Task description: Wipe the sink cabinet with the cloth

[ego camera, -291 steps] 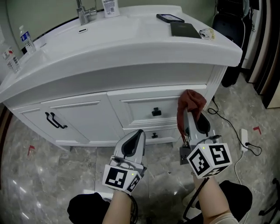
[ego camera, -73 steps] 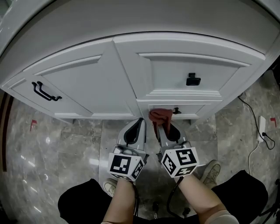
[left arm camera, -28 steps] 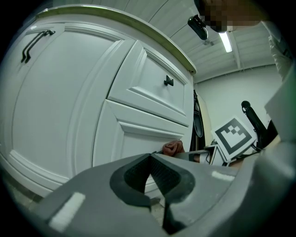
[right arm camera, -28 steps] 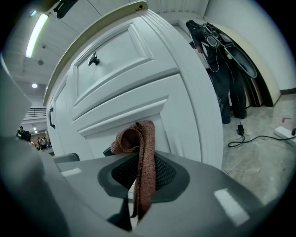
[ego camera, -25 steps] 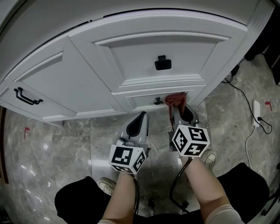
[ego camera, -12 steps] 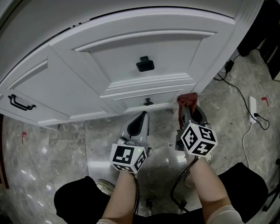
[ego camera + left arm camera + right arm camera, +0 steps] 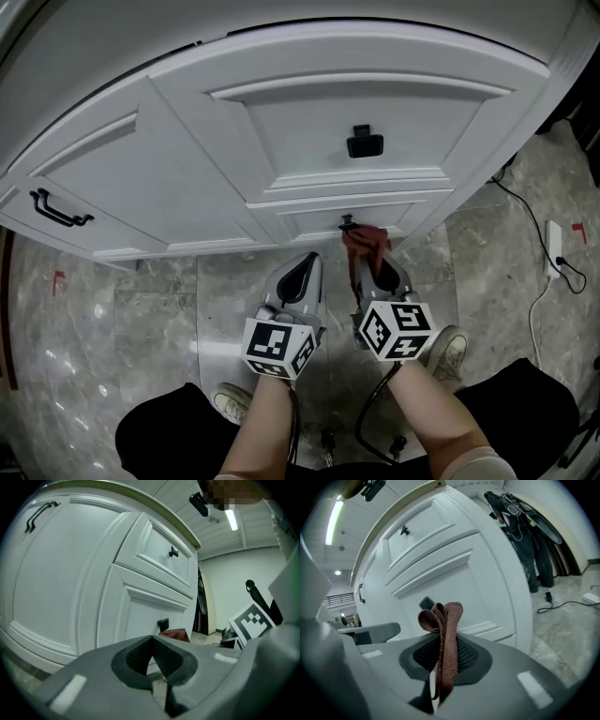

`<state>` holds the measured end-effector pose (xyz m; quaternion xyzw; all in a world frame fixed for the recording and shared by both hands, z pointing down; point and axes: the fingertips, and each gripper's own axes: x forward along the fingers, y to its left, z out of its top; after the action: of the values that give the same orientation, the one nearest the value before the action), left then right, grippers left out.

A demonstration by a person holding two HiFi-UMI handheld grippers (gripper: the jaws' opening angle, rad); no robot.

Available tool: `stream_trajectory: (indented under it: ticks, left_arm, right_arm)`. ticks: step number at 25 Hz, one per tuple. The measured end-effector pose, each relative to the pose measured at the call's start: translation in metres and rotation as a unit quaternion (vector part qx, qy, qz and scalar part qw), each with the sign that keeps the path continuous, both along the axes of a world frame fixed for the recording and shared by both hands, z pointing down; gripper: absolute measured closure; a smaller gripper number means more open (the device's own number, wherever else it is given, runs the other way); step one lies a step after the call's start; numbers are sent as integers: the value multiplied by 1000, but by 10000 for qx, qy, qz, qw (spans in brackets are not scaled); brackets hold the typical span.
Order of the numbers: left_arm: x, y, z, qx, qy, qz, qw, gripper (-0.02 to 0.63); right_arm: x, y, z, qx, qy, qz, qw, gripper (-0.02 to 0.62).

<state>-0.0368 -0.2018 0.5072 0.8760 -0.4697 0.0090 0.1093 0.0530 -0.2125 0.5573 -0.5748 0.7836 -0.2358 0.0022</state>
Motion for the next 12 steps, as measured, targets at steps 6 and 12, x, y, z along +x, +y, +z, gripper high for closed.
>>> stream_trajectory:
  ticks: [6, 12]
  left_arm:
    - [-56, 2, 6, -77, 8, -461, 9989, 606]
    - [-99, 1, 9, -59, 7, -786, 9969, 606]
  right_arm:
    - [-100, -2, 3, 146, -195, -945, 9952, 512]
    - [-140, -15, 2, 191, -422, -1122, 9926, 512]
